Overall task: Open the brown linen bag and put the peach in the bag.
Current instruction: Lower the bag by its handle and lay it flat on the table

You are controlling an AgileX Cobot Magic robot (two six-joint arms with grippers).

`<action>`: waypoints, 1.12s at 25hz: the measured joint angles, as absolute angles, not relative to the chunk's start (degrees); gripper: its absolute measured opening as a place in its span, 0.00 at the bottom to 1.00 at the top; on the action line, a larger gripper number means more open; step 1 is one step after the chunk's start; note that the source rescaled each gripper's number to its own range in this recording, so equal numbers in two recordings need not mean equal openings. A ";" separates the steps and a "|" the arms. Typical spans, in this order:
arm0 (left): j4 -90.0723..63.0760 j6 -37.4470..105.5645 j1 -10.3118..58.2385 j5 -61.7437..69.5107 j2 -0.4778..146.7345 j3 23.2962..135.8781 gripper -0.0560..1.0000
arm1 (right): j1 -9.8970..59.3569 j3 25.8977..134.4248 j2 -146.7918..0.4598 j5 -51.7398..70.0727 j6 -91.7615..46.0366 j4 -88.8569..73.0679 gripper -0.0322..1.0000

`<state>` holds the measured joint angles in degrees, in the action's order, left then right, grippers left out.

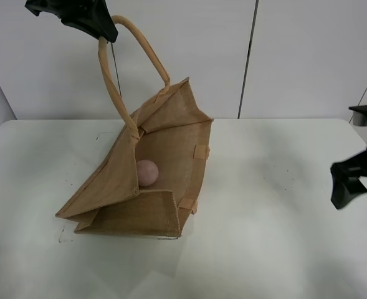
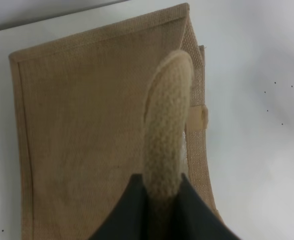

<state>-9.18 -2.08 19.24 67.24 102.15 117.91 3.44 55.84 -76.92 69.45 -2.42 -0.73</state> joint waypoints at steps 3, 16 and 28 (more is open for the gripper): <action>-9.18 -2.04 19.24 67.24 102.15 117.91 0.05 | 3.44 45.41 -65.05 69.14 -2.42 0.00 1.00; -9.18 -1.97 19.24 67.24 102.15 117.91 0.05 | 3.44 28.68 -16.40 59.16 -2.42 0.00 1.00; -9.18 -1.97 19.24 67.24 102.15 117.86 0.05 | 3.44 28.41 0.17 59.10 -2.33 0.00 1.00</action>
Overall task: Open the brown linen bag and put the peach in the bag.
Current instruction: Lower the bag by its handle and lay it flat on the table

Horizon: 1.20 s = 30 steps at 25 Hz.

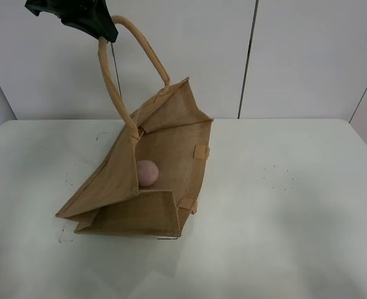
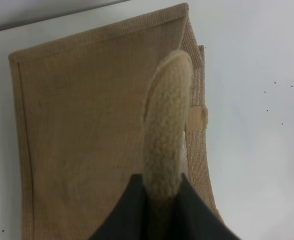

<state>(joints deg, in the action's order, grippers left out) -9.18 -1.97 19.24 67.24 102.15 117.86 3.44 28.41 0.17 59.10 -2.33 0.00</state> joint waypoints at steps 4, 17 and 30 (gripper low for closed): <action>-9.18 -1.97 19.24 67.24 102.27 116.90 0.05 | 3.44 28.41 0.17 59.10 -2.31 0.37 1.00; -10.31 -1.97 19.24 67.09 113.11 116.24 0.05 | 3.44 28.41 0.17 59.10 -2.31 0.41 1.00; -15.63 1.04 21.41 66.93 127.17 116.18 0.05 | 3.44 28.41 0.17 59.10 -2.31 0.41 1.00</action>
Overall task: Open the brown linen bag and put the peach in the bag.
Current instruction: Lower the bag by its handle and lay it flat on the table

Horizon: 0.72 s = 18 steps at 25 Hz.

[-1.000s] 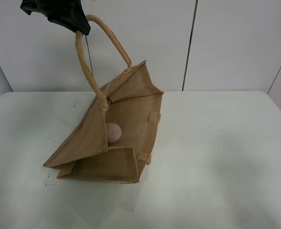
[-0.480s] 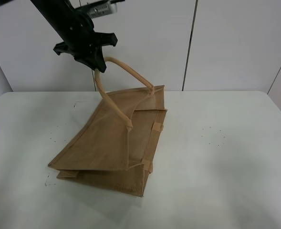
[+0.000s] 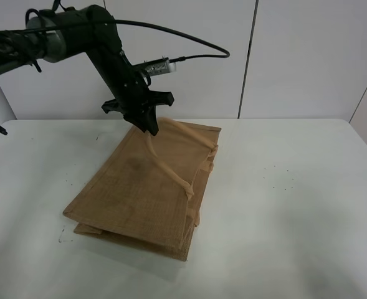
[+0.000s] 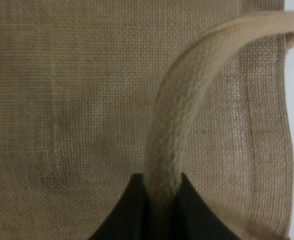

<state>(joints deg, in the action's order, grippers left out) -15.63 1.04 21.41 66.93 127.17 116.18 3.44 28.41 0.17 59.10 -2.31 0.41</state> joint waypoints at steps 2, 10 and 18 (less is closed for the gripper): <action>-15.69 1.58 21.74 66.89 128.12 115.76 0.05 | 3.44 28.41 0.17 59.10 -2.31 0.41 1.00; -14.98 2.11 21.80 66.89 128.83 115.68 0.63 | 3.44 28.41 0.17 59.10 -2.31 0.41 1.00; -11.09 4.89 21.75 66.89 128.26 115.68 0.86 | 3.44 28.41 0.17 59.10 -2.31 0.41 1.00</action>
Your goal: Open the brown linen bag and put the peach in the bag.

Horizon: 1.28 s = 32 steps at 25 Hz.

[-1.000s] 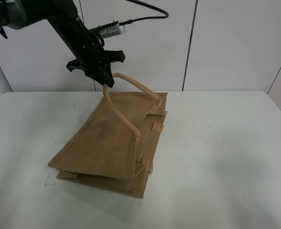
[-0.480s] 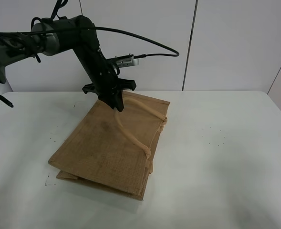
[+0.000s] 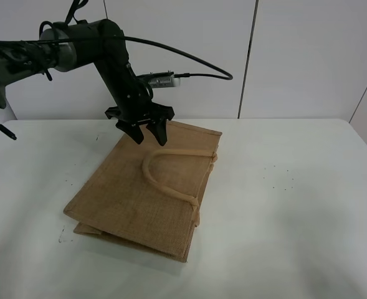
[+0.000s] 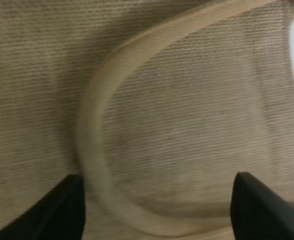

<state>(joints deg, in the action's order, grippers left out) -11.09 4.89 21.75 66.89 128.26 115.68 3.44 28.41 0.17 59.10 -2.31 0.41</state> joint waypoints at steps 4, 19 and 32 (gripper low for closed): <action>-1.00 2.31 20.55 66.89 127.86 115.68 0.87 | 3.44 28.41 0.17 59.10 -2.31 0.41 1.00; -0.80 -1.61 3.02 66.93 126.71 115.07 0.86 | 3.44 28.41 0.17 59.10 -2.31 0.41 1.00; -0.43 -2.32 3.05 66.87 96.11 81.10 0.86 | 3.44 28.41 0.17 59.10 -2.31 0.41 1.00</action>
